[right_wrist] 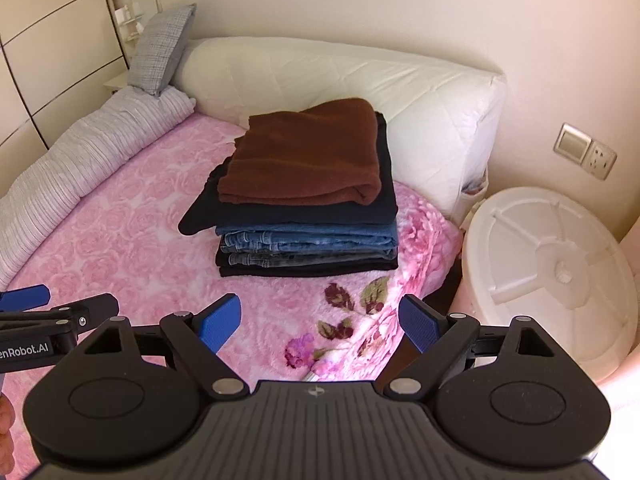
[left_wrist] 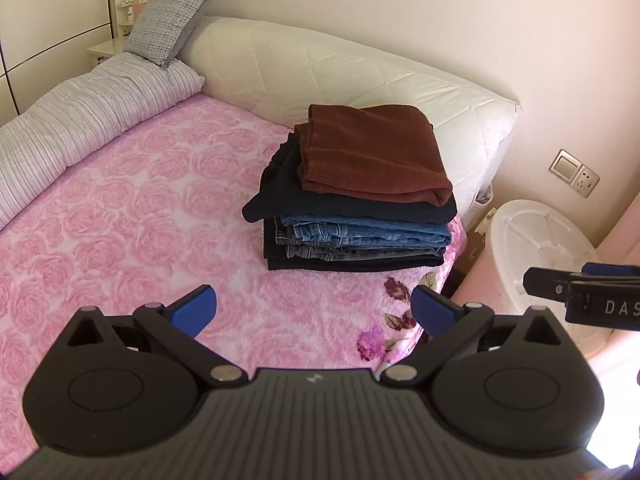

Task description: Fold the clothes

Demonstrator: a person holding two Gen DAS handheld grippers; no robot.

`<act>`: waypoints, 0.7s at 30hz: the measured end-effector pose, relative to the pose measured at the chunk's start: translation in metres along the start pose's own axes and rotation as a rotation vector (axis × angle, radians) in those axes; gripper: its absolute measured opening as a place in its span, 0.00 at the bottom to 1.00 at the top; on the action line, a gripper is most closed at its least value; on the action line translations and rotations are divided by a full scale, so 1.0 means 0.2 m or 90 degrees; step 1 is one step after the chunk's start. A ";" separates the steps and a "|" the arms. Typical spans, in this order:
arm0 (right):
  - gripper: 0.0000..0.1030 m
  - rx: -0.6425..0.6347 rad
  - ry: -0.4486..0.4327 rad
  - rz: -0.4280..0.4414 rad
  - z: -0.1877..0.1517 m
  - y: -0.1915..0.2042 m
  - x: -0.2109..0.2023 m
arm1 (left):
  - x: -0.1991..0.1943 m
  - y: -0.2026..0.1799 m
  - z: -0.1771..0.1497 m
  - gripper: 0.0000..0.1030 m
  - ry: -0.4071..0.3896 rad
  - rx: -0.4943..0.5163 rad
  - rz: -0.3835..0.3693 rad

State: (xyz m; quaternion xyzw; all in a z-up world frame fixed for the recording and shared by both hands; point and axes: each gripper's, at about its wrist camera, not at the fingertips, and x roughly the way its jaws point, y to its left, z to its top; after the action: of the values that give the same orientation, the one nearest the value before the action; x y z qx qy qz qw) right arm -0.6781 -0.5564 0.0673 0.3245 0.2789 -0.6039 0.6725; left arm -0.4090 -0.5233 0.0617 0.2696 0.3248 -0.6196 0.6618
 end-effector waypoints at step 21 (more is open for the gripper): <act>0.86 -0.029 -0.004 0.000 0.01 0.10 0.00 | -0.01 0.03 -0.01 0.99 0.002 0.002 0.003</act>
State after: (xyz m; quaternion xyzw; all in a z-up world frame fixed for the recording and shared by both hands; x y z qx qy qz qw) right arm -0.6591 -0.5573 0.0704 0.3072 0.2906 -0.5985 0.6804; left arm -0.4028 -0.5195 0.0611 0.2727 0.3240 -0.6180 0.6624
